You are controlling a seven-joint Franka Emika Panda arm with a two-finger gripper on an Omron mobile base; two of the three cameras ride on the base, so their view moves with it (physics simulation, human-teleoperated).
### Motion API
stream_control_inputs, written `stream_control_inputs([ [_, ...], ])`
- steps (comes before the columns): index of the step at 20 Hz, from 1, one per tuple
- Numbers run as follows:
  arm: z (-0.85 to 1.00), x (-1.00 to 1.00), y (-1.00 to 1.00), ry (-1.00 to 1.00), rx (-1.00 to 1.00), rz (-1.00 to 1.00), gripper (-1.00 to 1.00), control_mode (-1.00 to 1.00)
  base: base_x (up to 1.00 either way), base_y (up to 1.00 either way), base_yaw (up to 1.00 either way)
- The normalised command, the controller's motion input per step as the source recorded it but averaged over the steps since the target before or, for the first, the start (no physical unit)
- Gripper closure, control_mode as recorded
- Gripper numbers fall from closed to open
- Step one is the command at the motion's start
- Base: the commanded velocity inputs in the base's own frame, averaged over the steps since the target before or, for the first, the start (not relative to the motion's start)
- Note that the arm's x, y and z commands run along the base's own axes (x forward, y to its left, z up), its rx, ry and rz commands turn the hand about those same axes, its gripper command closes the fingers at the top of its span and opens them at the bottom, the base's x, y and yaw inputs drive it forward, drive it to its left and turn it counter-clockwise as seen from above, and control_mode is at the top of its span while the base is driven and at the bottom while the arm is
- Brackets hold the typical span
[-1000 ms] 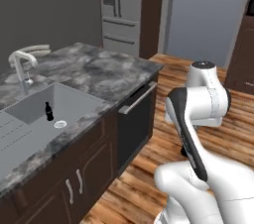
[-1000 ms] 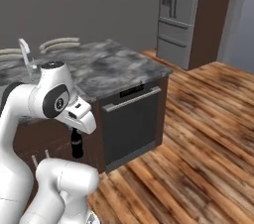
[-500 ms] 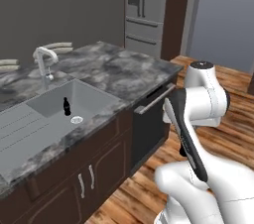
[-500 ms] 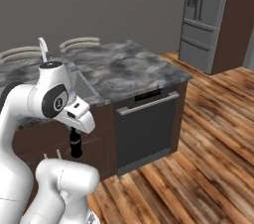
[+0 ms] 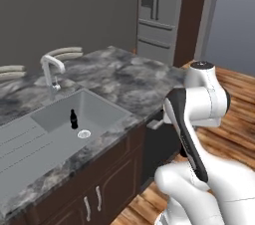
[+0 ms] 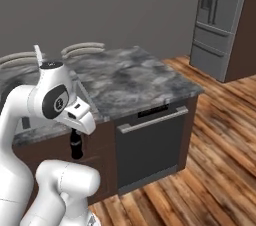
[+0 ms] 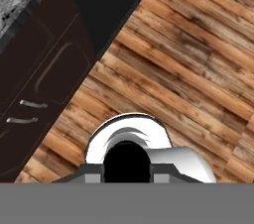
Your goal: Place the large bottle from the dining counter next to the other large bottle outside the sink, and place the small bottle from the dining counter next to the other small bottle inside the sink.
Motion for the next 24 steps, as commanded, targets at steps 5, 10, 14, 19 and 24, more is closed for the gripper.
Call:
stream_control_inputs([
  [5, 0.0, 0.0, 0.0, 0.0, 0.0, 0.0, 1.0, 1.0, 0.68, 0.0, 0.13],
  [10, 0.0, 0.0, 0.0, 0.0, 0.0, 0.0, 1.0, 1.0, 0.68, 0.0, 0.17],
  [14, 0.0, 0.0, 0.0, 0.0, 0.0, 0.0, 1.0, 1.0, 0.65, 0.0, 0.27],
  [19, 0.0, 0.0, 0.0, 0.0, 0.0, 0.0, 1.0, 1.0, 0.23, 0.01, 0.47],
  [24, 0.0, 0.0, 0.0, 0.0, 0.0, 0.0, 1.0, 1.0, 0.03, 0.02, 0.5],
])
